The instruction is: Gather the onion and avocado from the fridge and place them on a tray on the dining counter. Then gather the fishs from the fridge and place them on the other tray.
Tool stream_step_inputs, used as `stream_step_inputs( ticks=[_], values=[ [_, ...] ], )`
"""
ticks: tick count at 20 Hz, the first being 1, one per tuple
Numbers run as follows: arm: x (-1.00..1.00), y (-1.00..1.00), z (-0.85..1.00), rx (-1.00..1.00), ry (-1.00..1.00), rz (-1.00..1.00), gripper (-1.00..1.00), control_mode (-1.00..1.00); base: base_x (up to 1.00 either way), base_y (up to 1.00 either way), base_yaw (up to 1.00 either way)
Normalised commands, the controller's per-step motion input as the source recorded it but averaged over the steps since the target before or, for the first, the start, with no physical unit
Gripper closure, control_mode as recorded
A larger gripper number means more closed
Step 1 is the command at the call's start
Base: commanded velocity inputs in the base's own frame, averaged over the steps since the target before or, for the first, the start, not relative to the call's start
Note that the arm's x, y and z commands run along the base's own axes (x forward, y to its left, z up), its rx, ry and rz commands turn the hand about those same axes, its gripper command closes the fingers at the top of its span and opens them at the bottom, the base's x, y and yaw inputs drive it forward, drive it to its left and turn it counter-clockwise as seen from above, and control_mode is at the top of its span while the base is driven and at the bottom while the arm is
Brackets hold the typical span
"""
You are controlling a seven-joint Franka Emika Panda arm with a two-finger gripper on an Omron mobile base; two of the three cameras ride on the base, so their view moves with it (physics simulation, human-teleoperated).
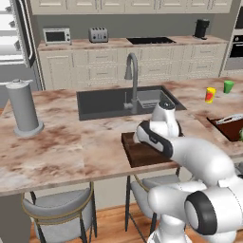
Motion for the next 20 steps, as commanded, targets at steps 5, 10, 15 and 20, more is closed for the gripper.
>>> stream_step_inputs(
  ticks=[5, 10, 15, 20],
  values=[
    [0.29, 0.0, -0.25, 0.0, 0.01, 0.0, 1.0, -1.0, 0.0, 0.0, 0.0],
    [0.32, 0.0, -0.14, 0.0, 0.06, 0.0, 1.0, -1.0, 0.0, 0.0, 0.0],
    [0.26, 0.0, -0.15, 0.0, 0.07, 0.0, 1.0, -1.0, 0.0, 0.0, 0.0],
    [0.14, 0.0, -0.24, 0.0, 0.06, 0.0, 1.0, -1.0, 0.0, 0.0, 0.0]
  ],
)
